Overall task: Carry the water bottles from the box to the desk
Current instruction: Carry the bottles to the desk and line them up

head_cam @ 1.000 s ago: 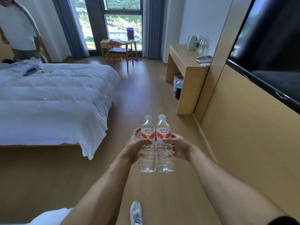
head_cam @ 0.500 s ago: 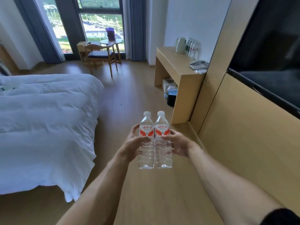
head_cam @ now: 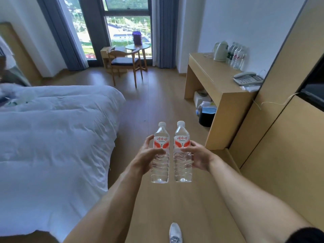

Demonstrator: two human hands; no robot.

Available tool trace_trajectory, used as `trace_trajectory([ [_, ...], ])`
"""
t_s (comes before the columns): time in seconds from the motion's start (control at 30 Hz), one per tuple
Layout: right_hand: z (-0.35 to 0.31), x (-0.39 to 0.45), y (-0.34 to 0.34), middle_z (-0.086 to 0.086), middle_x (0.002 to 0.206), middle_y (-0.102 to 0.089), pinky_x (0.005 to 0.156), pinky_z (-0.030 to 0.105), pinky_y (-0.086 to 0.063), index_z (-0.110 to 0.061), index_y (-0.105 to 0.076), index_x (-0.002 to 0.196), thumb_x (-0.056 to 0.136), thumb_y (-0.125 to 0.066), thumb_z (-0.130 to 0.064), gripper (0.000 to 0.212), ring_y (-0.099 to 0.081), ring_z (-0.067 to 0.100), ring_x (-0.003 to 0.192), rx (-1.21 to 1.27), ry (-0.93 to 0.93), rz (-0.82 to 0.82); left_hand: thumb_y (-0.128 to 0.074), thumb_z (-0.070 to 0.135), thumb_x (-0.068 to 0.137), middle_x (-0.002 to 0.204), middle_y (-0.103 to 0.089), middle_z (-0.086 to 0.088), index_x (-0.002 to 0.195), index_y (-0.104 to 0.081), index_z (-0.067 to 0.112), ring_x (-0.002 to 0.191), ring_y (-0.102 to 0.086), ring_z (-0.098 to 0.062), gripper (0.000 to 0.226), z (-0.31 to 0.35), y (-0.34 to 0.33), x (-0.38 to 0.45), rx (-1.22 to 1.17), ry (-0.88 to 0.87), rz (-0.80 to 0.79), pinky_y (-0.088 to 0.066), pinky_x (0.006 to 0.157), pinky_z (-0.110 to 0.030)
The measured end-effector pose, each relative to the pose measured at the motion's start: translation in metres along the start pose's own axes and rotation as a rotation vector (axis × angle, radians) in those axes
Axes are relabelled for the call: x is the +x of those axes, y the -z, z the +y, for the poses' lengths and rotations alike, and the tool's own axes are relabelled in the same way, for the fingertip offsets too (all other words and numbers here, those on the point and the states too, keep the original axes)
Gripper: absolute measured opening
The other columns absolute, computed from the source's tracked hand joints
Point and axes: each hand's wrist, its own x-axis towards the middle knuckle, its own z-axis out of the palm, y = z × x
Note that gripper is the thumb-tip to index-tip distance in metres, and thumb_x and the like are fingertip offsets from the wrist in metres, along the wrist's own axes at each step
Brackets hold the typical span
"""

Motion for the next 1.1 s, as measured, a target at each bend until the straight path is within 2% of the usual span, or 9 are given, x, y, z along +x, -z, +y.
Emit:
trace_trajectory([
  [0.07,-0.023,0.039,0.005,0.021,0.133,-0.062,0.099,0.059,-0.049,-0.014,-0.049,0.137,0.088,-0.069,-0.008,0.053,-0.058,0.042,0.123,-0.003,-0.016,-0.019,-0.072,-0.011,0.079,0.123,-0.061,-0.021,0.143,-0.037,0.032,0.106,-0.069,-0.039,0.085,0.02,0.001,0.036,0.003,0.004,0.027,-0.061,0.079,-0.047],
  [0.2,-0.072,0.109,0.017,0.021,0.134,-0.061,0.079,0.047,-0.054,-0.014,-0.05,0.136,0.089,-0.069,-0.008,0.052,-0.063,0.036,0.11,-0.011,-0.034,-0.066,-0.073,-0.012,0.079,0.122,-0.06,-0.022,0.142,-0.037,0.031,0.097,-0.073,-0.035,0.084,0.061,0.002,0.107,-0.02,-0.021,0.044,-0.062,0.073,-0.044],
  [0.27,-0.092,0.14,0.025,0.021,0.135,-0.061,0.077,0.046,-0.054,-0.014,-0.05,0.135,0.088,-0.069,-0.008,0.051,-0.063,0.035,0.108,-0.013,-0.035,-0.077,-0.071,-0.014,0.079,0.123,-0.059,-0.024,0.141,-0.037,0.03,0.093,-0.075,-0.034,0.083,0.078,0.001,0.14,-0.051,-0.028,0.041,-0.062,0.071,-0.045],
  [0.4,-0.125,0.194,0.039,0.021,0.134,-0.061,0.086,0.052,-0.053,-0.015,-0.05,0.135,0.086,-0.071,-0.008,0.053,-0.062,0.036,0.111,0.0,-0.038,-0.084,-0.07,-0.016,0.078,0.123,-0.06,-0.026,0.141,-0.038,0.03,0.095,-0.074,-0.037,0.084,0.106,0.001,0.2,-0.076,-0.024,0.034,-0.061,0.075,-0.049],
  [0.5,-0.146,0.233,0.051,0.022,0.136,-0.06,0.093,0.057,-0.051,-0.014,-0.05,0.136,0.087,-0.069,-0.007,0.053,-0.062,0.037,0.111,0.007,-0.034,-0.061,-0.07,-0.017,0.078,0.122,-0.06,-0.026,0.141,-0.039,0.03,0.093,-0.075,-0.037,0.085,0.123,0.003,0.248,-0.083,-0.011,0.009,-0.061,0.071,-0.047],
  [0.63,-0.172,0.287,0.068,0.022,0.136,-0.06,0.101,0.063,-0.047,-0.015,-0.05,0.136,0.088,-0.069,-0.007,0.052,-0.059,0.043,0.123,0.0,-0.028,0.002,-0.073,-0.017,0.075,0.123,-0.059,-0.025,0.141,-0.04,0.031,0.092,-0.075,-0.037,0.088,0.143,0.01,0.32,-0.072,0.015,-0.018,-0.061,0.069,-0.046],
  [0.8,-0.21,0.362,0.083,0.021,0.134,-0.061,0.102,0.066,-0.044,-0.016,-0.05,0.136,0.089,-0.067,-0.006,0.051,-0.059,0.043,0.123,0.027,-0.002,0.094,-0.074,-0.017,0.073,0.126,-0.058,-0.026,0.14,-0.041,0.033,0.096,-0.074,-0.038,0.089,0.173,0.018,0.422,-0.062,0.05,-0.105,-0.061,0.07,-0.048],
  [1.1,-0.291,0.485,0.099,0.018,0.127,-0.066,0.102,0.065,-0.045,-0.019,-0.054,0.136,0.089,-0.07,-0.009,0.051,-0.063,0.04,0.118,0.111,0.021,0.247,-0.07,-0.019,0.076,0.124,-0.061,-0.025,0.141,-0.04,0.03,0.096,-0.074,-0.036,0.087,0.262,0.025,0.573,-0.01,0.103,-0.269,-0.061,0.073,-0.05],
])
